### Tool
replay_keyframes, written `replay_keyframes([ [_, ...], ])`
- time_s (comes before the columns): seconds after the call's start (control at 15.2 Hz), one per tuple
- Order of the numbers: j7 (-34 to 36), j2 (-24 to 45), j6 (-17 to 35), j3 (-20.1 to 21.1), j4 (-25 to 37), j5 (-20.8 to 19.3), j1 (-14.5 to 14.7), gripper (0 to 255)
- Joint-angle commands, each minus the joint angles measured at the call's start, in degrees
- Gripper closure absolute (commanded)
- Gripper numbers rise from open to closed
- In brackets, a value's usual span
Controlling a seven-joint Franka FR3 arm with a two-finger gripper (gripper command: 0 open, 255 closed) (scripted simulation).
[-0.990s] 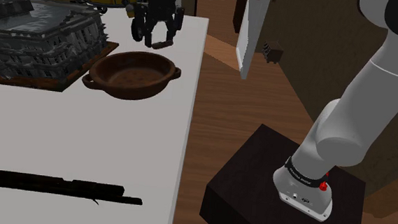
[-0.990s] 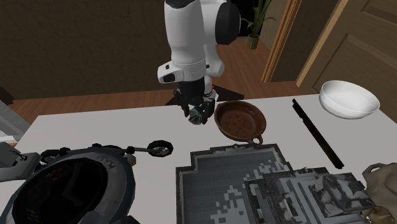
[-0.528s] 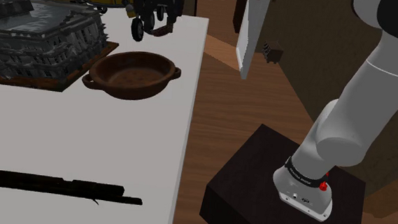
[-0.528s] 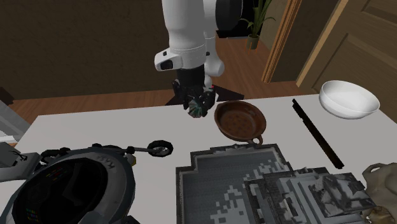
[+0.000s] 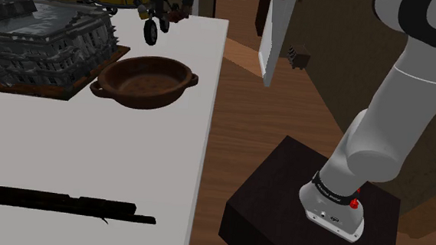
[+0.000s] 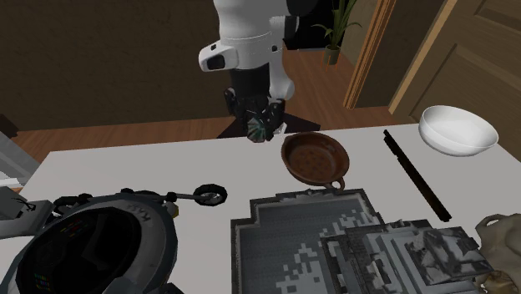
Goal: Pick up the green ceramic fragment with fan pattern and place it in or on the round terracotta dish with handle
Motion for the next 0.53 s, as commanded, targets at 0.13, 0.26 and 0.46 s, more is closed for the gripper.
replay_keyframes([
  [0.13,4.2,0.0,-0.4,2.0,0.7,-0.5,2.3,255],
  [0.26,7.0,0.0,-0.1,3.3,0.7,-0.8,3.9,255],
  [0.46,11.3,0.6,0.0,5.3,1.3,-1.6,6.3,255],
])
